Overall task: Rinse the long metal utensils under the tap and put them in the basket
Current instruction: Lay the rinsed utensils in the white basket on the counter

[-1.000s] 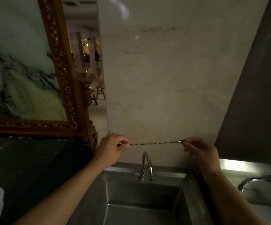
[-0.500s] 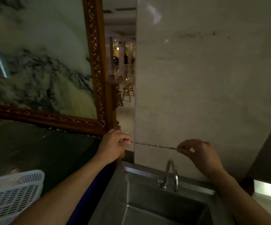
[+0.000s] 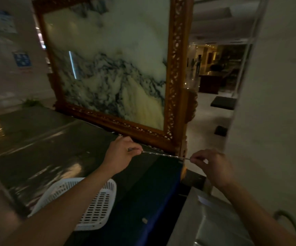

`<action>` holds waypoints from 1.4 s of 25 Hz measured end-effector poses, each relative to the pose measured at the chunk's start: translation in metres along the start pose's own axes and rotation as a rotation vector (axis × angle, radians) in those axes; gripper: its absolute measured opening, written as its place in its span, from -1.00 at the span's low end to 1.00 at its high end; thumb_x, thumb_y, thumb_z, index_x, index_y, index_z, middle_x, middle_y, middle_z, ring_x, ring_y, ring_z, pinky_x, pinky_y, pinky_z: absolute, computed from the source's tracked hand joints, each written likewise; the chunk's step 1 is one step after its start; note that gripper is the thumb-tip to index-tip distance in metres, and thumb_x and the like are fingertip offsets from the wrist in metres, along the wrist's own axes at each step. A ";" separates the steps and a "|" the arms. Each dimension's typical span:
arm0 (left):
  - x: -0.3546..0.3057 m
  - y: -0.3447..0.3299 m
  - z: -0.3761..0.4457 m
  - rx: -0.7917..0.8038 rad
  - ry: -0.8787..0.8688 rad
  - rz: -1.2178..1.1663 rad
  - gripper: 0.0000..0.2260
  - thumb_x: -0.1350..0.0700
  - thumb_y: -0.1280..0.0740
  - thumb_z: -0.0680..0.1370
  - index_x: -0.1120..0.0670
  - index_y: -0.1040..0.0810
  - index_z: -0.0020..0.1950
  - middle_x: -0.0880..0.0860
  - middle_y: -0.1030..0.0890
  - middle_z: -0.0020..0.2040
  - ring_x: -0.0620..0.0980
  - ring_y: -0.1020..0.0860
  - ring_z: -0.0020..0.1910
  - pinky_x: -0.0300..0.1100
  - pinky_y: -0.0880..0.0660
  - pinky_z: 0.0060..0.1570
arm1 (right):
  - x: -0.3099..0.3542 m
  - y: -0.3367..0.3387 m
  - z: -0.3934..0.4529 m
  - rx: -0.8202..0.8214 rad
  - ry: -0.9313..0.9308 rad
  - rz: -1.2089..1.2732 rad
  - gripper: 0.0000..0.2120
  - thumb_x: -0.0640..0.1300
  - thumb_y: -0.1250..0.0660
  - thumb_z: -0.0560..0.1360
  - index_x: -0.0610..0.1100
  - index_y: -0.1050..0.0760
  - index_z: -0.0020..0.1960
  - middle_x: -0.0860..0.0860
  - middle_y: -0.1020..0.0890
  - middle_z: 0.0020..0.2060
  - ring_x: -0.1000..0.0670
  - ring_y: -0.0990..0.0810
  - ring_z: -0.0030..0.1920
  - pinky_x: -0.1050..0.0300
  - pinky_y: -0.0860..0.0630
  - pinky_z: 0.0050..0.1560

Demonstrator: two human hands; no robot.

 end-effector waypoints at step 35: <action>0.450 -0.033 -0.162 0.819 0.546 0.414 -0.77 0.14 -0.29 0.50 0.16 -0.59 0.11 0.12 -0.60 0.13 0.08 -0.53 0.16 -0.46 -0.39 0.07 | 0.205 -0.489 0.009 1.119 0.172 -0.283 -0.84 0.02 -0.30 0.53 -0.03 -0.59 0.00 0.03 -0.64 -0.05 0.03 -0.59 -0.05 0.13 -0.53 0.06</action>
Point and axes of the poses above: each hand's wrist, its own z-axis towards the middle knuckle, its own y-axis out of the back of the hand, x = y × z, the point moved 1 cm from there along z, towards the middle knuckle
